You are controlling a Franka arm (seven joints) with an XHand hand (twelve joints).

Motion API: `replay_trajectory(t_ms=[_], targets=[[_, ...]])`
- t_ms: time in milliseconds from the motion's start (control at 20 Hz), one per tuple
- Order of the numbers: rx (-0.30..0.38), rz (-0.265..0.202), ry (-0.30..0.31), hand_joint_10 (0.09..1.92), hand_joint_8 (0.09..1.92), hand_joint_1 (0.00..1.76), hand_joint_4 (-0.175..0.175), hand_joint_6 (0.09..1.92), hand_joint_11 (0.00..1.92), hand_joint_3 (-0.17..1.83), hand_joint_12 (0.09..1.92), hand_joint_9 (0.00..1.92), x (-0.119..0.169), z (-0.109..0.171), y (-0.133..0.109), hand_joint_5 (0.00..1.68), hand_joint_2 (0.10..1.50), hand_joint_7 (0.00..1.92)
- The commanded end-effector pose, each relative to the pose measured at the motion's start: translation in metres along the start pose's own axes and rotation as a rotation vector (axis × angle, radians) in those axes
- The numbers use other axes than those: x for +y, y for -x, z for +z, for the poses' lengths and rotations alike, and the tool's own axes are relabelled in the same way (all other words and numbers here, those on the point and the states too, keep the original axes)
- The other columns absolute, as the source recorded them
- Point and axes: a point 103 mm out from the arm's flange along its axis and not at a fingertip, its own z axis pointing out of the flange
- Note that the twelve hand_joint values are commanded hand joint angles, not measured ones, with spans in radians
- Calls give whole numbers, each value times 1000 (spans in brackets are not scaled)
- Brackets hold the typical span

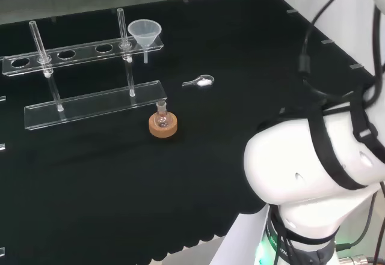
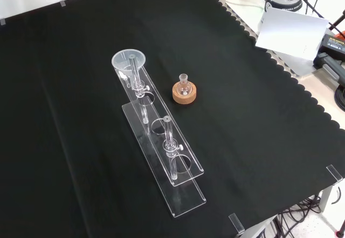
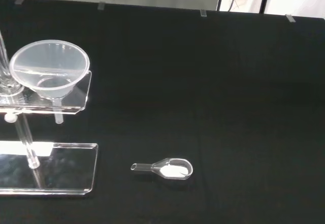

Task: Pick up the funnel from the transparent funnel stand.

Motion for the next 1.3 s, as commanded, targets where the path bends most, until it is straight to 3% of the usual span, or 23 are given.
replay_trajectory(t_ms=[50,500,700,1000,1050,1100,1200,1300], targets=[[-117,-6,-32,657,411,0,21,87,48,410,1381,159,53,10,-46,228,1171,12],[-117,-11,-91,660,433,0,15,87,35,374,1401,155,82,46,-75,211,1157,0],[-99,-10,-134,665,440,2,11,87,31,361,1406,157,91,63,-77,200,1143,0],[-78,-4,-178,685,436,113,4,87,9,304,1432,143,105,81,-90,177,1036,0],[-78,-7,-184,692,443,135,3,87,8,296,1437,145,108,83,-93,173,1019,0],[-65,-51,-183,703,465,158,3,87,7,289,1442,151,109,85,-88,171,1001,0],[-43,-91,-189,718,497,202,1,87,12,275,1448,163,112,87,-88,166,969,0],[-60,-77,-203,725,510,241,-1,87,20,261,1453,169,117,92,-98,159,938,0]])
